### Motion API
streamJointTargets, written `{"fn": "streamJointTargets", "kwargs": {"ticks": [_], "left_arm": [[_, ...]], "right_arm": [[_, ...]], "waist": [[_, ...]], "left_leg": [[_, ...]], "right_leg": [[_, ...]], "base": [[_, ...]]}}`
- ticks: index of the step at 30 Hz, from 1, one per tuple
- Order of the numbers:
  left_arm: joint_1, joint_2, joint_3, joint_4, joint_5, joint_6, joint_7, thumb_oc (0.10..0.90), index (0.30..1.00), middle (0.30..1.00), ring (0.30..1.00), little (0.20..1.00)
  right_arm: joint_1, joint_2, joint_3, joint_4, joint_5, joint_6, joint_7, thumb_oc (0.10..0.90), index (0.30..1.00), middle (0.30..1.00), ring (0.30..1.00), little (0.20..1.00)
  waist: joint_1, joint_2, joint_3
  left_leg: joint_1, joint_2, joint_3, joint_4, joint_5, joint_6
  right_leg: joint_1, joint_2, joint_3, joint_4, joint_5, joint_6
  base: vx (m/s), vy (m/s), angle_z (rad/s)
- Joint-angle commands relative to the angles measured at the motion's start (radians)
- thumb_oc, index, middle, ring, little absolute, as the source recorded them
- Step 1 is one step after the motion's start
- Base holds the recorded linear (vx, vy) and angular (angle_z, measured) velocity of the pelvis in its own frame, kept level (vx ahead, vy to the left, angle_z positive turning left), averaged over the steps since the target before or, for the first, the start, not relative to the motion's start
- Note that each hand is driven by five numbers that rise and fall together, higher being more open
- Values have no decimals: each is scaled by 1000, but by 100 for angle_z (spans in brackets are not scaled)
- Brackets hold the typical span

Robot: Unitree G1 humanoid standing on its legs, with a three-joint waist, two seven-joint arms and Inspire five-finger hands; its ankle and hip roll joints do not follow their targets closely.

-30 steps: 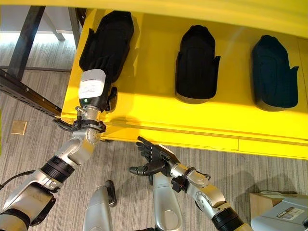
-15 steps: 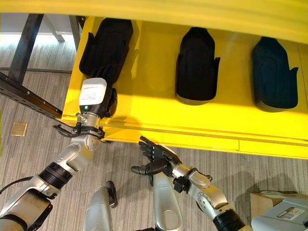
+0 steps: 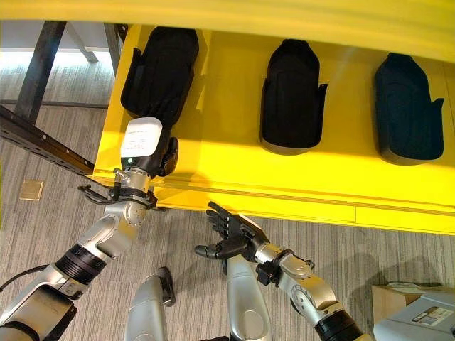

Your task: Move parts from the plastic box to the shelf.

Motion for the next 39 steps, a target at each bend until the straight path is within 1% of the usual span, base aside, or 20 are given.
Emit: {"fn": "streamJointTargets", "kwargs": {"ticks": [1,3,6,7,17,23,29,31,39], "left_arm": [[9,6,-5,-86,45,-46,-15,900,1000,1000,1000,1000],[16,6,-5,-99,43,-42,-22,900,1000,1000,1000,1000],[24,5,-3,-106,49,-34,-24,900,1000,1000,1000,1000],[24,5,-3,-106,49,-34,-24,900,1000,1000,1000,1000],[30,4,2,-121,39,-61,-25,900,1000,1000,1000,1000],[43,2,7,-144,40,-59,-41,900,1000,1000,1000,1000],[58,-6,10,-160,38,-84,-49,900,1000,1000,1000,1000],[59,-9,7,-170,40,-74,-56,900,1000,1000,1000,1000],[67,-4,9,-180,39,-78,-68,900,1000,1000,1000,1000]], "right_arm": [[-21,33,-44,-121,19,-82,25,900,1000,1000,1000,1000],[-23,32,-45,-120,20,-84,26,900,1000,1000,1000,1000],[-18,34,-48,-119,19,-85,30,900,1000,1000,1000,1000],[-19,34,-48,-119,19,-85,30,900,1000,1000,1000,1000],[-18,40,-46,-111,16,-93,25,900,1000,1000,1000,1000],[-12,42,-49,-113,11,-97,22,900,1000,1000,1000,1000],[-11,45,-48,-112,12,-97,14,900,1000,1000,1000,1000],[-12,48,-49,-116,13,-94,12,900,1000,1000,1000,1000],[-6,46,-58,-116,15,-97,15,900,1000,1000,1000,1000]], "waist": [[-12,-5,-50],[-11,-3,-53],[-10,-3,-52],[-10,-3,-54],[-4,-1,-57],[-1,0,-60],[4,1,-60],[4,1,-58],[1,2,-60]], "left_leg": [[14,-50,52,-48,27,132],[12,-49,53,-58,36,131],[15,-50,52,-52,30,132],[12,-49,52,-57,36,132],[9,-52,48,-59,38,134],[11,-51,44,-62,38,133],[12,-50,39,-67,43,134],[11,-50,36,-70,45,133],[15,-48,39,-72,46,133]], "right_leg": [[105,-2,26,-26,-54,-23],[102,-1,26,-34,-46,-23],[105,-2,26,-27,-53,-21],[102,-1,26,-31,-47,-22],[100,-3,22,-31,-47,-23],[102,-4,21,-29,-50,-23],[105,-3,18,-28,-53,-26],[103,-1,17,-25,-53,-26],[104,-2,17,-28,-51,-25]], "base": [[0,0,0],[0,0,0],[0,0,0],[0,0,0],[0,0,0],[0,0,0],[0,0,0],[0,0,0],[0,0,0]]}}
